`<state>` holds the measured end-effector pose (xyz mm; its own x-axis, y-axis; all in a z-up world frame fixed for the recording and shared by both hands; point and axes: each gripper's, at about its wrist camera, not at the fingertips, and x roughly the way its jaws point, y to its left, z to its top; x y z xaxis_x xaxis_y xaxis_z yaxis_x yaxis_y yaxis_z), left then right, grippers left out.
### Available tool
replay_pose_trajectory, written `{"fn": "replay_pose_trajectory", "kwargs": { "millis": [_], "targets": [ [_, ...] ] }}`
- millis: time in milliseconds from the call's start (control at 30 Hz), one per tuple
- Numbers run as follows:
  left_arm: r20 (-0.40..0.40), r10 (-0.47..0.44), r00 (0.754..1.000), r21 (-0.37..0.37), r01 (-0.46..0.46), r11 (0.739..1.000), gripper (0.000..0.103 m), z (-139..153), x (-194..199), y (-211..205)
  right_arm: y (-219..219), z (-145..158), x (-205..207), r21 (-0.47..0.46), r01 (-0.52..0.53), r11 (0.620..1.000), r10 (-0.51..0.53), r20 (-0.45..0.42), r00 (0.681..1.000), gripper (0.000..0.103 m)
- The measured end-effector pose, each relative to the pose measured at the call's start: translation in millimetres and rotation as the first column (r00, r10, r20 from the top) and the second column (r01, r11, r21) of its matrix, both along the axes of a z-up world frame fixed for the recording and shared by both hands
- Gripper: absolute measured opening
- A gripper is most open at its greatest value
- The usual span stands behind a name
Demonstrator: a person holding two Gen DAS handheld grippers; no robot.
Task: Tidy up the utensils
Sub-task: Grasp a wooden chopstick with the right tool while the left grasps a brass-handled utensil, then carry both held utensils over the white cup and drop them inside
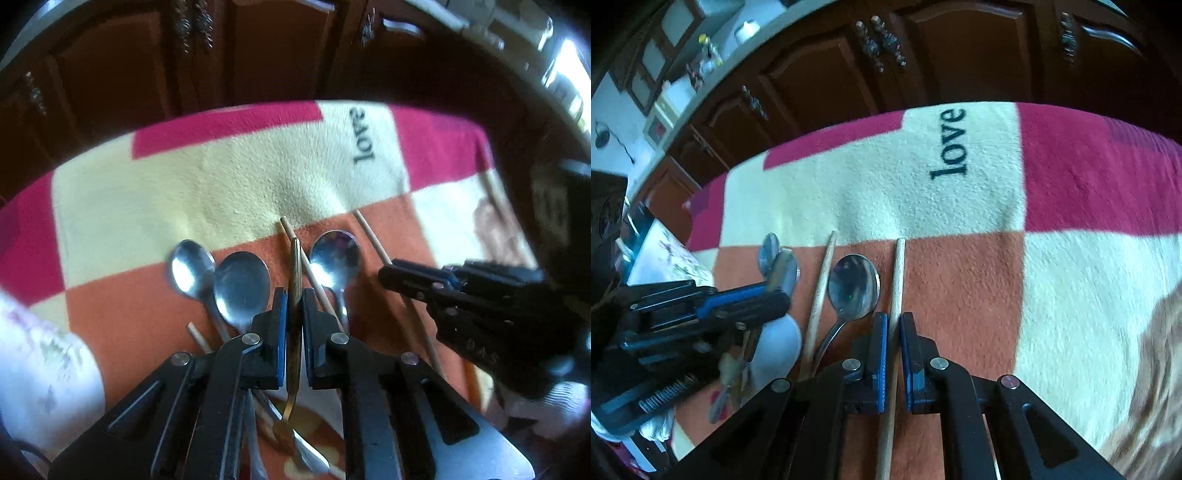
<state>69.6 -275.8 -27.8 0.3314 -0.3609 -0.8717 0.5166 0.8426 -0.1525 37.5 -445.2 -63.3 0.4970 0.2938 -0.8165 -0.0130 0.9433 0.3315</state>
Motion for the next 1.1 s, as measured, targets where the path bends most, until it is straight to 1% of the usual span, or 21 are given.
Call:
{"fn": "replay_pose_trajectory", "kwargs": {
  "millis": [67,167,267,433,600,833,933,1100],
  "targets": [
    [0.017,0.014,1.0,-0.049,-0.013,0.999,0.007,15.1,-9.7,14.3,-4.1,5.5,-11.2,0.035,0.013,0.999,-0.014,0.022,1.0,0.006],
    [0.042,0.026,0.999,-0.101,-0.021,0.995,0.006,34.7,-23.2,31.7,-5.9,22.3,-33.5,0.066,0.02,0.998,-0.025,0.074,0.997,0.006],
    [0.069,0.044,0.997,-0.146,-0.033,0.989,0.006,54.2,-37.5,51.2,-1.0,40.2,-51.5,0.067,0.016,0.998,-0.024,0.116,0.993,0.006],
    [0.107,0.055,0.993,-0.174,-0.035,0.984,0.006,74.4,-58.9,55.4,12.9,71.7,-77.2,0.053,-0.005,0.999,-0.005,0.181,0.983,0.006],
    [0.128,0.066,0.99,-0.192,-0.041,0.981,0.006,95.4,-74.4,76.8,26.6,98.9,-93.1,0.044,-0.01,0.999,0.0,0.226,0.974,0.006],
    [0.159,0.096,0.983,-0.23,-0.057,0.971,0.006,131.0,-91.4,110.3,50.3,143.3,-101.7,0.028,-0.051,0.998,0.04,0.301,0.953,0.006],
    [0.186,0.128,0.974,-0.248,-0.08,0.965,0.006,149.2,-95.8,133.3,67.0,161.2,-99.2,0.012,-0.08,0.997,0.072,0.332,0.941,0.005],
    [0.205,0.195,0.959,-0.289,-0.131,0.948,0.006,176.2,-96.1,173.8,95.9,189.5,-90.7,-0.008,-0.122,0.993,0.116,0.375,0.92,0.005]
  ]
}}
